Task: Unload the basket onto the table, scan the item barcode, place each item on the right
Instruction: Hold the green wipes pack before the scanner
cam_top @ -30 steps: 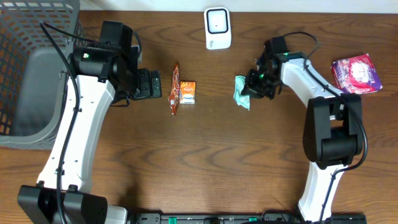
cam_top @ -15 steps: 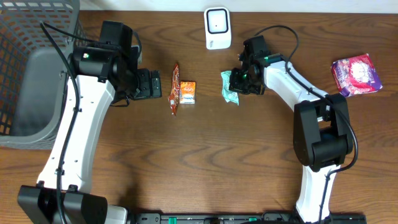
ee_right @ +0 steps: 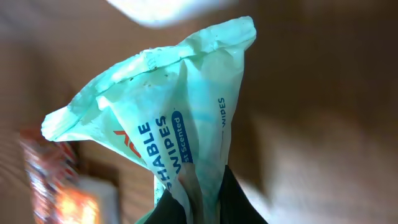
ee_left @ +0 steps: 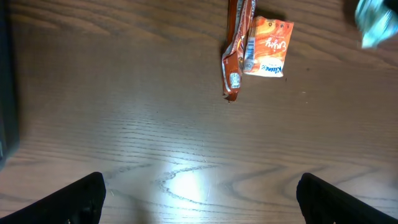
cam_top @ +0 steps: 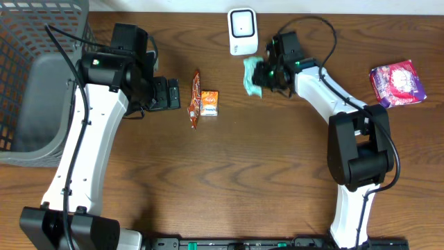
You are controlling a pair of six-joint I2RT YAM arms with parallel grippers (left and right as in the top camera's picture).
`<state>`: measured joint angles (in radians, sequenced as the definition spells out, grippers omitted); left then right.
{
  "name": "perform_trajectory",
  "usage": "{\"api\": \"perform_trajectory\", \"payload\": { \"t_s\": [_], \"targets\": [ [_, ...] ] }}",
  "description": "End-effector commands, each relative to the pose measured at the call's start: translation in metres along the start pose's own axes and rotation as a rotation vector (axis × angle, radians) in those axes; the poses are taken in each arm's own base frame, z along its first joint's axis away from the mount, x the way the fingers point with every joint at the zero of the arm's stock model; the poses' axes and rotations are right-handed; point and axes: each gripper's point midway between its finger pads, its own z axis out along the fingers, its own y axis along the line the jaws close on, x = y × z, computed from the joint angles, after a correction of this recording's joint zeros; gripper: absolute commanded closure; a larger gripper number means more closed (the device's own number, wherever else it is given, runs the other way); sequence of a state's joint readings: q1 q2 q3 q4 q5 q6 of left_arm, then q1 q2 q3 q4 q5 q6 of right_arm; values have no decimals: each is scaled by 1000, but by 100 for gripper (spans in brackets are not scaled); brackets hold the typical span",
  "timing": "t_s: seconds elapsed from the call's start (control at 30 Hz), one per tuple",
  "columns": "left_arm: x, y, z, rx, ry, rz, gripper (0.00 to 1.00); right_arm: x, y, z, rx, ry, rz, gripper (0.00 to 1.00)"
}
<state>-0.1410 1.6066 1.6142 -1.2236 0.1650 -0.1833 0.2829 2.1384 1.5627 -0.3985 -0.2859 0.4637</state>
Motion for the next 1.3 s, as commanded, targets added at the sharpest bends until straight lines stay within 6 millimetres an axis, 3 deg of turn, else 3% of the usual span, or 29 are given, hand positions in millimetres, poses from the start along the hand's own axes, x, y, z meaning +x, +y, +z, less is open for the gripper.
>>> {"api": "perform_trajectory", "payload": {
  "t_s": [0.0, 0.13, 0.33, 0.43, 0.67, 0.93, 1.27],
  "targets": [
    [1, 2, 1, -11, 5, -6, 2, -43, 32, -20, -78, -148, -22, 99],
    [1, 2, 1, -11, 5, -6, 2, -71, 50, -26, -121, -275, -48, 99],
    [1, 2, 1, -11, 5, -6, 2, -108, 53, -40, 3, -505, -60, 99],
    [1, 2, 1, -11, 5, -6, 2, -121, 68, -45, 9, -607, -90, 99],
    [1, 2, 1, -11, 5, -6, 2, -133, 69, -47, 31, -696, -80, 99],
    [1, 2, 1, -11, 5, -6, 2, -128, 59, -21, 51, -688, -120, 99],
    [1, 2, 1, -11, 5, -6, 2, -136, 43, -24, 54, -689, -66, 99]
  ]
}}
